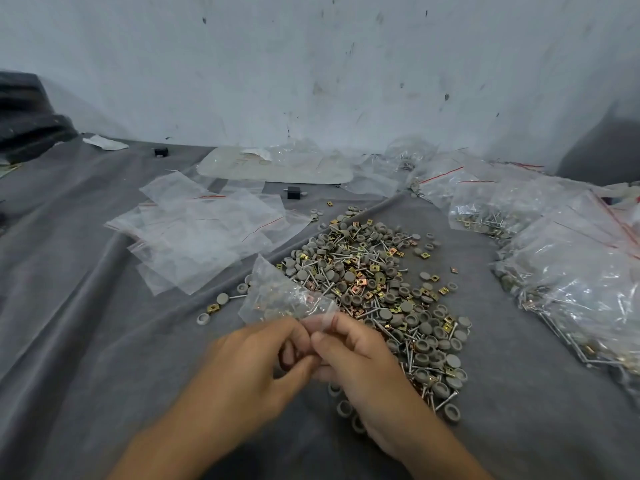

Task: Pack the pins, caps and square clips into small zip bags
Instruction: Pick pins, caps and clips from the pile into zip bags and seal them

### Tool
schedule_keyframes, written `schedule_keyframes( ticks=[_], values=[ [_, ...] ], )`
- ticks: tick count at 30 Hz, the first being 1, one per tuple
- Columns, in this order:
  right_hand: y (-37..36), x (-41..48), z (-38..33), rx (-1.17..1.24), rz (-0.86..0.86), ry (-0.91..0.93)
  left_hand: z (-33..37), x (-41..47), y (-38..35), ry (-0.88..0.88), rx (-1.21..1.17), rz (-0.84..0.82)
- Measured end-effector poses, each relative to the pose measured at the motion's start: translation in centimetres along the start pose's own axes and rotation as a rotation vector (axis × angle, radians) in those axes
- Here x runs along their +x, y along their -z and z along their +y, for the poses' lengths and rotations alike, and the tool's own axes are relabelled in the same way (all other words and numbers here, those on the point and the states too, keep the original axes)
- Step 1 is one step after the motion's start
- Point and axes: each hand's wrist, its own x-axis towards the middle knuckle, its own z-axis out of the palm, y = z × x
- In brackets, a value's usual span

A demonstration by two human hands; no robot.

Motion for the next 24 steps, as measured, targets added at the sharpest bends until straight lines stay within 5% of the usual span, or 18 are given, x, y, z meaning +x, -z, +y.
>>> schedule_keyframes(
  ticks=[14, 24],
  values=[
    [1.3, 0.3, 0.4, -0.394, 0.08, 0.088, 0.5, 0.2, 0.7, 0.112, -0.152, 0.343],
    [0.7, -0.3, 0.1, -0.511, 0.081, 0.216, 0.7, -0.2, -0.5, 0.002, 0.152, 0.124]
  ],
)
